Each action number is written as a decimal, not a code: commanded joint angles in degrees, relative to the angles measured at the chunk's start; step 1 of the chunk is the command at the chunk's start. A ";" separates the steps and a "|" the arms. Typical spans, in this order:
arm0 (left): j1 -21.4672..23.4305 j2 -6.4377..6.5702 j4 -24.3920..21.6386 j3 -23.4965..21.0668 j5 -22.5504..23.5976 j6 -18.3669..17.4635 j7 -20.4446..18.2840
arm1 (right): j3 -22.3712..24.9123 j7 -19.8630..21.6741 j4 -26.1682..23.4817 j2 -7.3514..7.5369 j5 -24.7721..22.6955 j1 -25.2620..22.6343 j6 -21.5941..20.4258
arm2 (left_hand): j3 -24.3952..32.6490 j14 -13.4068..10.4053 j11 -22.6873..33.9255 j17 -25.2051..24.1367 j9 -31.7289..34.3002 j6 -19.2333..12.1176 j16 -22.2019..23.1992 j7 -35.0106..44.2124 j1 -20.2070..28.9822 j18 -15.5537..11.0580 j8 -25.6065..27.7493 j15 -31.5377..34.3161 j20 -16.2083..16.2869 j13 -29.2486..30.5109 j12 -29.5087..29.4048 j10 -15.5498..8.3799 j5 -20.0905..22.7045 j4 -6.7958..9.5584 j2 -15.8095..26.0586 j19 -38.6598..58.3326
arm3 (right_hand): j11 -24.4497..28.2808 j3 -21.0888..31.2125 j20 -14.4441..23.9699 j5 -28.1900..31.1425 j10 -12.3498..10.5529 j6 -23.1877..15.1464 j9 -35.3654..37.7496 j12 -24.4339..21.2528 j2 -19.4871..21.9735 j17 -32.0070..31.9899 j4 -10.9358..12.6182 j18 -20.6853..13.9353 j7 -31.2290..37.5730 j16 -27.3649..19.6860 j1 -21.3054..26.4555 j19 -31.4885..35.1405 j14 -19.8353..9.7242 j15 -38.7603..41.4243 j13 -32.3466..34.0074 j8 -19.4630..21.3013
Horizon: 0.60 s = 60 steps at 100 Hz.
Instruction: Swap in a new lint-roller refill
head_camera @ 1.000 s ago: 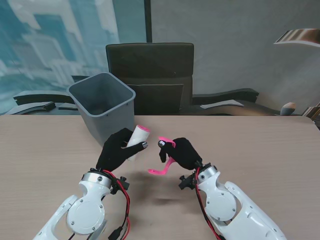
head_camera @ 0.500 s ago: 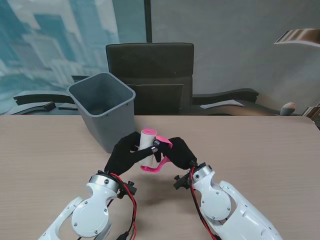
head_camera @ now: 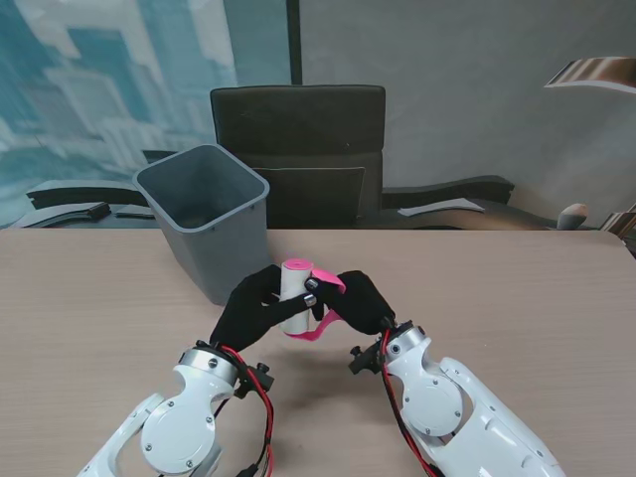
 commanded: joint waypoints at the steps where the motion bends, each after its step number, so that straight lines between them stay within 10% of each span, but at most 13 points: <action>1: 0.12 -0.08 -0.34 0.54 -0.39 0.33 -1.53 | 0.00 0.38 -0.59 -0.24 -0.37 -0.39 -0.09 | 6.11 -1.70 0.93 -0.33 -0.58 -10.82 0.90 12.67 10.22 -1.84 3.37 1.62 -0.25 -0.79 1.69 -2.45 4.16 3.00 8.10 1.09 | 5.31 0.32 0.16 3.13 3.04 5.75 3.61 0.64 0.84 2.75 1.51 -13.23 0.12 1.47 1.68 10.55 -17.93 9.21 -0.33 -0.38; 60: -0.12 0.15 -0.53 0.90 -2.61 2.31 -3.65 | 1.33 -0.88 -0.84 -0.26 -1.78 -0.78 -0.57 | 6.27 -1.54 0.88 -0.13 -0.09 -10.59 0.92 12.68 10.17 -1.74 3.25 1.66 -0.20 -0.43 1.67 -2.37 4.54 3.16 7.90 1.14 | 5.34 0.49 0.16 2.74 2.89 5.56 3.60 0.62 2.39 2.78 1.95 -13.37 -0.13 1.47 1.74 10.55 -18.15 9.23 -0.33 -0.22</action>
